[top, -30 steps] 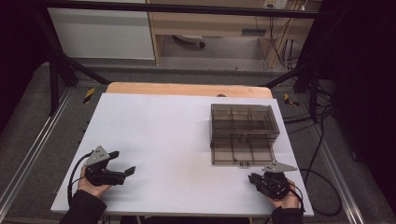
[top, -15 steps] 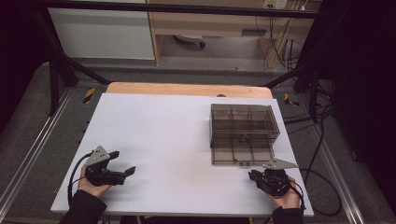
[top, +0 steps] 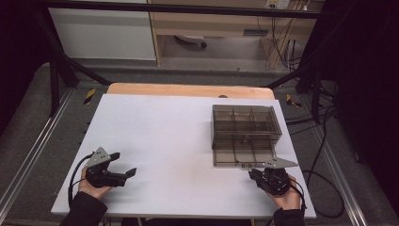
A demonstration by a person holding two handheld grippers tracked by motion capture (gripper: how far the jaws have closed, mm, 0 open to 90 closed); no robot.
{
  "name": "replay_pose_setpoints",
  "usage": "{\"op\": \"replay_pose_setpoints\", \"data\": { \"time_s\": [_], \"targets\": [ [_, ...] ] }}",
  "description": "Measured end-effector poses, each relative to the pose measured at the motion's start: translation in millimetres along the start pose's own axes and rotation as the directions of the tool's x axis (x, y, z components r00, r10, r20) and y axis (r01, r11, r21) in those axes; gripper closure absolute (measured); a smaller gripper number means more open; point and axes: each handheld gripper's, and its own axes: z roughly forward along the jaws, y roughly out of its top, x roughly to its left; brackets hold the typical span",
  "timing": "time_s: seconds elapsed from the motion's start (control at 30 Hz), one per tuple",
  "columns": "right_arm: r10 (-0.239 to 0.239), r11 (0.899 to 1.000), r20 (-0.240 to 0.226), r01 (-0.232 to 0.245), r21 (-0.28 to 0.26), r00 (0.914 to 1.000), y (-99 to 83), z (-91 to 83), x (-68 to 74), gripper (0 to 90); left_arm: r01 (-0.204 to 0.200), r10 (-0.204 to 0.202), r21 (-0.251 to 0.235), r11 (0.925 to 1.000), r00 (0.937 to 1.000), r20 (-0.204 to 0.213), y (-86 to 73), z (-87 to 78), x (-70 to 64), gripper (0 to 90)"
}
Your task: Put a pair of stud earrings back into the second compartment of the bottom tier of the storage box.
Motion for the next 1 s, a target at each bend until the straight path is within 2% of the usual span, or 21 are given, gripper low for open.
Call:
{"op": "replay_pose_setpoints", "data": {
  "time_s": [0.6, 1.0],
  "targets": [
    [-0.015, 0.999, 0.008, 0.016, -0.031, 0.9998, 14.5, -3.8, -1.7, 79.9, 0.001, -0.001, 0.000, 1.0000, 1.0000, 0.001, 0.0, 0.1, 0.1, 4.6],
    [-0.001, 0.999, 0.017, 0.002, -0.052, 0.9999, 26.5, -6.0, -5.1, 79.9, 0.001, -0.001, 0.001, 1.0000, 1.0000, 0.000, -0.1, 0.2, 0.3, 4.6]
  ]
}}
